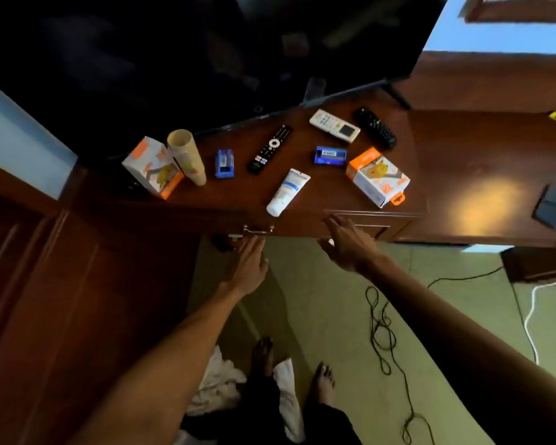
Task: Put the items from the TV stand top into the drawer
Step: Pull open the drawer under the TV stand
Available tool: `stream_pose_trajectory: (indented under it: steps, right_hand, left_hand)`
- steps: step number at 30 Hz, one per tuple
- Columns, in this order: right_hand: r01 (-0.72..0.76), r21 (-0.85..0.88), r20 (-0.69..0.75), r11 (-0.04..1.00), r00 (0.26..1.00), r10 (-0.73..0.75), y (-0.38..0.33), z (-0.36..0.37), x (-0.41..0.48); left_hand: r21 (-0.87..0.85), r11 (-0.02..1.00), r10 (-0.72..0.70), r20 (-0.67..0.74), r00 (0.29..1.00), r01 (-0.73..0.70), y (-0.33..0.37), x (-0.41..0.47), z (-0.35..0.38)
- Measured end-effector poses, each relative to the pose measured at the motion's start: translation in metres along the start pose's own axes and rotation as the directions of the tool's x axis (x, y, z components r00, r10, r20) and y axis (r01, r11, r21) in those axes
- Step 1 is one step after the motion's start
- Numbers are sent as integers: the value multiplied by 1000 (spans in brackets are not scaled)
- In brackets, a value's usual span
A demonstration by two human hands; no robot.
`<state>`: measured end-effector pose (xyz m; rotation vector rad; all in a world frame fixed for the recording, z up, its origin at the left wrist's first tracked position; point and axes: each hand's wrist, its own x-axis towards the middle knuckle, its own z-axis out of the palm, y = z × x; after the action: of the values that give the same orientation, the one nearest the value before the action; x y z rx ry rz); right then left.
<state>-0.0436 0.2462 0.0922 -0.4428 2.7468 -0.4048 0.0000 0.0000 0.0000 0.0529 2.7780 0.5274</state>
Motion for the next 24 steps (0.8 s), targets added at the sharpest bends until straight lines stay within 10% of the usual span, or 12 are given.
stream_pose_trajectory:
  steps: [24]
  right_hand:
    - [-176,-116,-99,978,981,164,2,73,52]
  left_hand:
    - [163,986,21,75,997,-33,-37,54,53]
